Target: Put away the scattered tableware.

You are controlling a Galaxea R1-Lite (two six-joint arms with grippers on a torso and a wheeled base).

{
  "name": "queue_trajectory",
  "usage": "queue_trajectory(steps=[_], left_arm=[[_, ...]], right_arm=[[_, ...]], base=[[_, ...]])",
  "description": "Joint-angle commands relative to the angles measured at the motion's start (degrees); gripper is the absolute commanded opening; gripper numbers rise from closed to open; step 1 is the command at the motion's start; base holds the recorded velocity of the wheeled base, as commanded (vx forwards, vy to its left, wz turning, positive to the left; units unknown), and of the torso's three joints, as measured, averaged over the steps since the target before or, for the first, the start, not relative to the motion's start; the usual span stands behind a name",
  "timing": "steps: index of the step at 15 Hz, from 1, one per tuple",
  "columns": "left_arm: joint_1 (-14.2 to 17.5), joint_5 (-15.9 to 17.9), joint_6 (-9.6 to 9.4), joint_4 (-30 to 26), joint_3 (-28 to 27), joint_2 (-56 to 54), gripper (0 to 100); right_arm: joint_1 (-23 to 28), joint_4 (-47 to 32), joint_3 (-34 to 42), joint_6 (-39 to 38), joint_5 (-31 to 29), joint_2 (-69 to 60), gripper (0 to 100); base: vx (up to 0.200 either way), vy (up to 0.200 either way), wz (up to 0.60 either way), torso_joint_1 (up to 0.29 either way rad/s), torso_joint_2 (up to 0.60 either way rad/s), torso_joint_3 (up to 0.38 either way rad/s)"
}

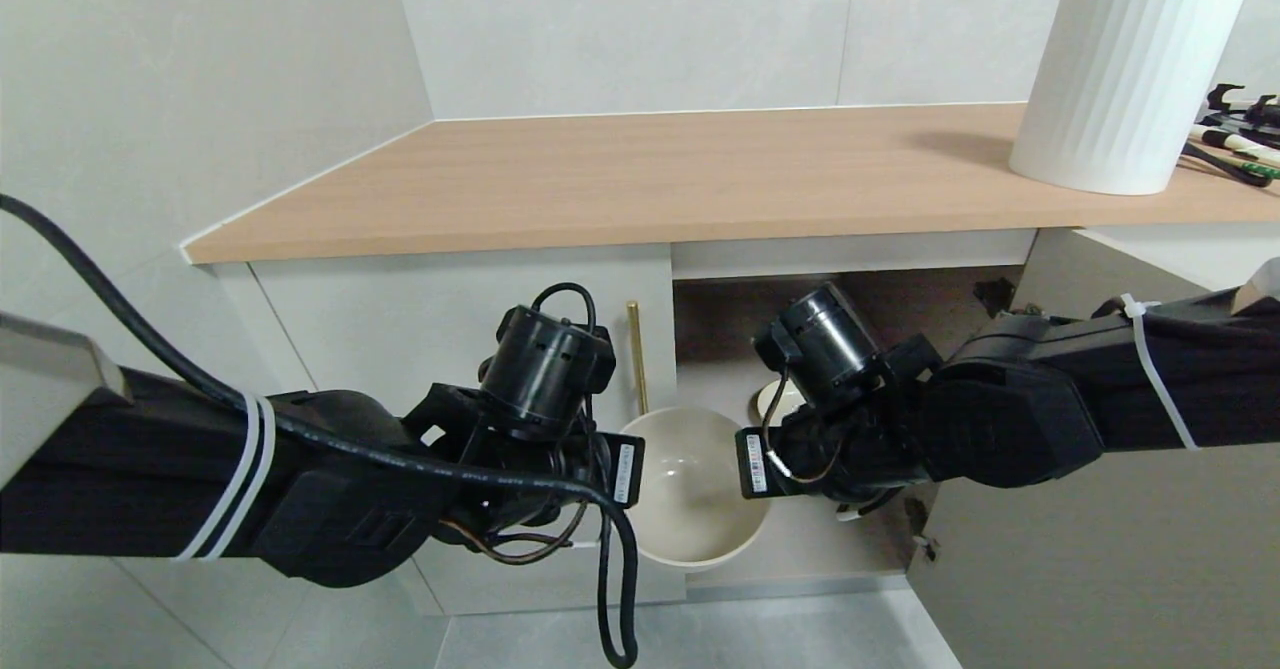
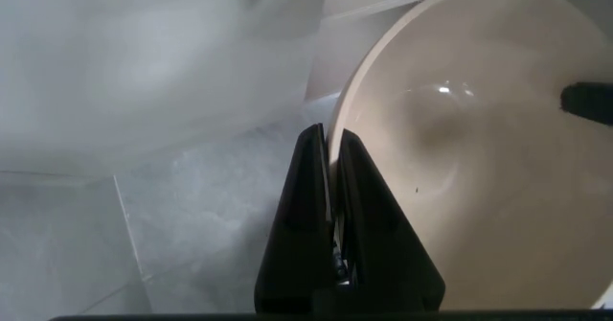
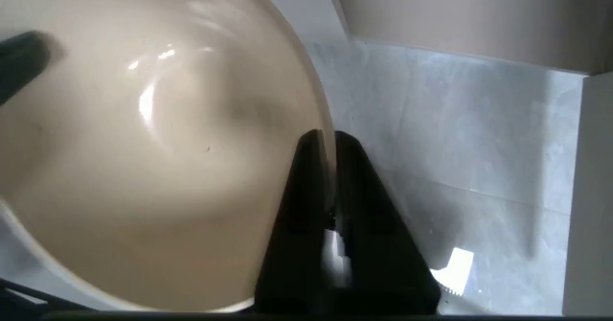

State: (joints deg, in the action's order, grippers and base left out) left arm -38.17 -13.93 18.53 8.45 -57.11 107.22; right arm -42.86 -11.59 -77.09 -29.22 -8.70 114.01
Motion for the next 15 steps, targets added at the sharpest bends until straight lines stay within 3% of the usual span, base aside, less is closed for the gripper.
queue_trajectory(steps=[1,5,6,10,15], left_arm=[[0.0,0.0,0.02,0.0,0.0,0.2,0],[0.0,-0.7,0.02,0.0,0.1,0.2,0],[0.0,-1.3,0.02,0.0,0.2,0.1,100],[0.1,-1.4,0.02,-0.1,0.4,-1.8,100],[0.2,-2.4,0.02,-0.1,1.0,-3.2,100]], right_arm=[[0.0,0.0,0.2,0.0,0.0,-0.3,0],[-0.4,-0.1,0.4,0.0,-0.1,-0.1,0],[-0.4,-0.1,0.4,0.1,-0.2,0.0,0],[2.3,-0.4,1.7,0.1,-1.1,0.0,0],[12.9,-0.1,-1.0,-0.1,-1.4,6.8,0]], base=[[0.000,0.000,0.00,0.000,0.00,0.000],[0.000,0.000,0.00,0.000,0.00,0.000],[0.000,0.000,0.00,0.000,0.00,0.000],[0.000,0.000,0.00,0.000,0.00,0.000],[0.000,0.000,0.00,0.000,0.00,0.000]])
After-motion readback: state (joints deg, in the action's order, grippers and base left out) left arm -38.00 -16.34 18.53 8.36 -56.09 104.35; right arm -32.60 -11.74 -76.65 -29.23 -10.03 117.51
